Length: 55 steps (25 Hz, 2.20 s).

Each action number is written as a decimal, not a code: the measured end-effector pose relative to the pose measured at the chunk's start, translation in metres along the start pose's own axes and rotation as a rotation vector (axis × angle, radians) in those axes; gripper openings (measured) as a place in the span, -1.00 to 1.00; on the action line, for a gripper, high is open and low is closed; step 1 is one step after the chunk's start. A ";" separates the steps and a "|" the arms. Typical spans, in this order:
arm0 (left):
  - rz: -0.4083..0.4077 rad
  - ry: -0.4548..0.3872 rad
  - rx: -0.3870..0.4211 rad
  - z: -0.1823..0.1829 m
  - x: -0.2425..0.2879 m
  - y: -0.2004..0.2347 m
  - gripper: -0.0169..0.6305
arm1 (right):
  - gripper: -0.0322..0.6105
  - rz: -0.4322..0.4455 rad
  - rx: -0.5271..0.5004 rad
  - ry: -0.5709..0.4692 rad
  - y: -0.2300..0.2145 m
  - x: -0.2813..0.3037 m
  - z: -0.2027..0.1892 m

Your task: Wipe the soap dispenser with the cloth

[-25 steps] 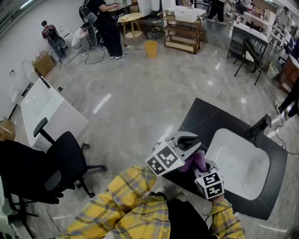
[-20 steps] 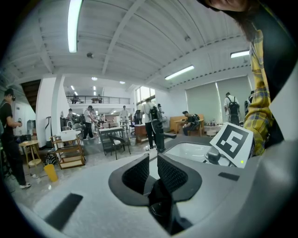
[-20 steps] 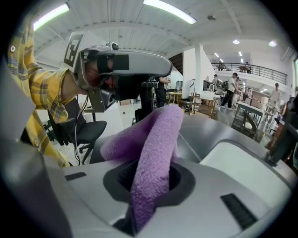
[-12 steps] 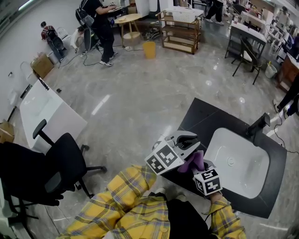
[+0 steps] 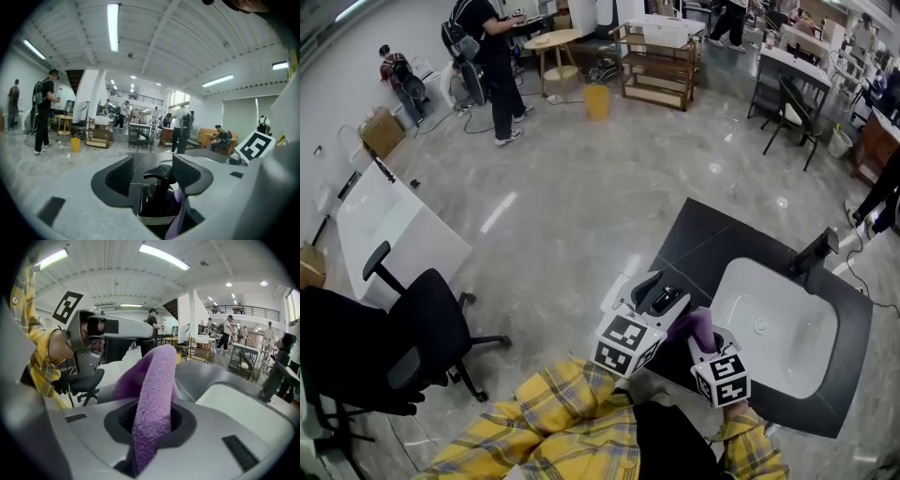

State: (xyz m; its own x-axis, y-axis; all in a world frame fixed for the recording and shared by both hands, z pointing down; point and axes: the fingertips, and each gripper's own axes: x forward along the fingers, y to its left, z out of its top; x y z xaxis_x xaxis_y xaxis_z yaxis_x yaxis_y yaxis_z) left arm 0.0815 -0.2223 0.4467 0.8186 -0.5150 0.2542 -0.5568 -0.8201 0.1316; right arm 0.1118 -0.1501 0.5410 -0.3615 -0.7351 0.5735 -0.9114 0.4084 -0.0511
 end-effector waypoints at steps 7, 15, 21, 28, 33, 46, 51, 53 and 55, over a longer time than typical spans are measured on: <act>0.089 -0.023 -0.297 -0.008 -0.003 -0.005 -0.11 | -0.79 -0.002 0.000 -0.013 0.003 -0.004 0.002; 0.177 0.025 -0.412 -0.023 0.014 -0.001 -0.10 | -0.79 -0.012 -0.009 -0.027 0.004 -0.011 0.004; 0.106 0.041 -0.352 -0.022 0.017 -0.007 -0.38 | -0.79 -0.025 0.000 -0.039 -0.001 -0.019 0.006; -0.113 0.107 -0.285 -0.025 0.022 -0.013 -0.39 | -0.79 -0.037 0.011 -0.039 -0.006 -0.025 0.000; -0.325 0.190 -0.232 -0.026 0.023 -0.015 -0.39 | -0.79 -0.027 0.010 -0.042 -0.005 -0.024 0.002; -0.748 0.228 -0.104 -0.025 0.010 -0.023 -0.40 | -0.79 -0.022 -0.007 -0.044 0.008 -0.026 0.007; -0.863 0.255 -0.069 -0.026 0.007 -0.028 -0.40 | -0.79 -0.023 -0.003 -0.042 0.010 -0.029 0.008; -0.911 0.251 -0.064 -0.026 0.006 -0.029 -0.40 | -0.79 -0.025 -0.004 -0.037 0.012 -0.030 0.006; -0.957 0.249 -0.061 -0.026 0.004 -0.032 -0.40 | -0.79 -0.028 -0.003 -0.031 0.012 -0.032 0.004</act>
State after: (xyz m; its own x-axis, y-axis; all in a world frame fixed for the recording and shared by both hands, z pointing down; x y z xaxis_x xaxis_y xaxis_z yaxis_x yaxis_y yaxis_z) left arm 0.0993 -0.1917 0.4689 0.8780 0.4309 0.2084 0.3119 -0.8453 0.4338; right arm 0.1116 -0.1239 0.5190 -0.3419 -0.7623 0.5495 -0.9207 0.3889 -0.0334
